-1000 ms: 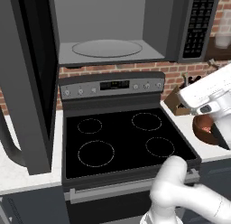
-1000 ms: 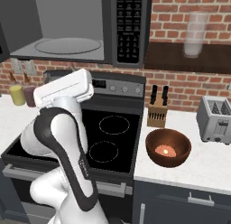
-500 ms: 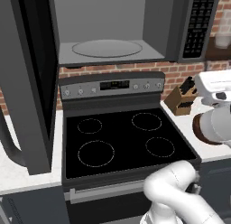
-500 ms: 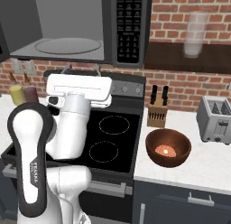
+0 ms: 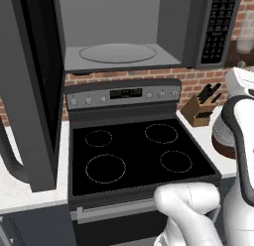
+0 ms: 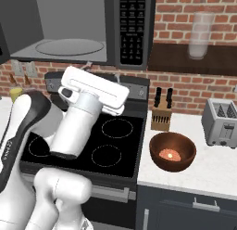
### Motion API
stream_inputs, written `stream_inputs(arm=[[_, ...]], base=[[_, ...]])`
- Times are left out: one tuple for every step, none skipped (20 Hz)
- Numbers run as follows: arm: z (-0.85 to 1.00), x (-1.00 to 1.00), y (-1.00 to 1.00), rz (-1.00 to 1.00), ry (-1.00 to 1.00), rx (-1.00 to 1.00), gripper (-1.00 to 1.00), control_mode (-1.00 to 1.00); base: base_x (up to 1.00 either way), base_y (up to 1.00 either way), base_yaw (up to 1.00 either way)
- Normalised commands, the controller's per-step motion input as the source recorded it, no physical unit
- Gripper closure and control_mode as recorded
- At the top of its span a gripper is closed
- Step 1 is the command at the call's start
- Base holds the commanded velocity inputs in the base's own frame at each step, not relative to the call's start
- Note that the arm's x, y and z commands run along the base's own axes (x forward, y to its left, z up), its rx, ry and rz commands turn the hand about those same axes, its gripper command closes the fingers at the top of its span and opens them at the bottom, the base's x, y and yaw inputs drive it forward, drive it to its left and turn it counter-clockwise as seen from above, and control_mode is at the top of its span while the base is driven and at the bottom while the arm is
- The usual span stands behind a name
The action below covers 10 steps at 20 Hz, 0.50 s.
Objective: Open the microwave, place the bowl with waffle inside the microwave, then close the microwave door and turn it on.
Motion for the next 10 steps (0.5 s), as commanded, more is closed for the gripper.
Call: stream_inputs(arm=[[0.00, 0.09, -0.23, -0.07, 0.14, 0.00, -1.00, -1.00], [0.00, 0.11, -0.18, -0.07, 0.19, 0.00, -1.00, -1.00], [0.00, 0.06, -0.15, -0.07, 0.23, -0.14, -1.00, -1.00], [0.00, 0.04, -0.11, -0.08, 0.26, -0.28, -1.00, -1.00], [0.00, 0.01, -0.11, -0.09, 0.30, -0.33, -1.00, -1.00], [0.00, 0.02, -0.08, -0.08, 0.37, -0.39, -1.00, -1.00], [0.00, 0.04, -0.06, -0.07, 0.43, -0.43, -1.00, -1.00], [0.00, 0.07, -0.06, -0.07, 0.49, -0.43, -1.00, -1.00], [0.00, 0.03, -0.08, -0.04, 0.58, -0.42, -1.00, -1.00], [0.00, 0.00, -0.12, -0.02, 0.68, -0.38, -1.00, -1.00]], base=[[0.00, 0.00, 0.00], [0.00, 0.00, 0.00], [0.00, 0.00, 0.00], [0.00, 0.00, 0.00], [0.00, 0.00, 0.00], [0.00, 0.00, 0.00], [0.00, 0.00, 0.00], [0.00, 0.00, 0.00], [0.00, 0.00, 0.00], [0.00, 0.00, 0.00]])
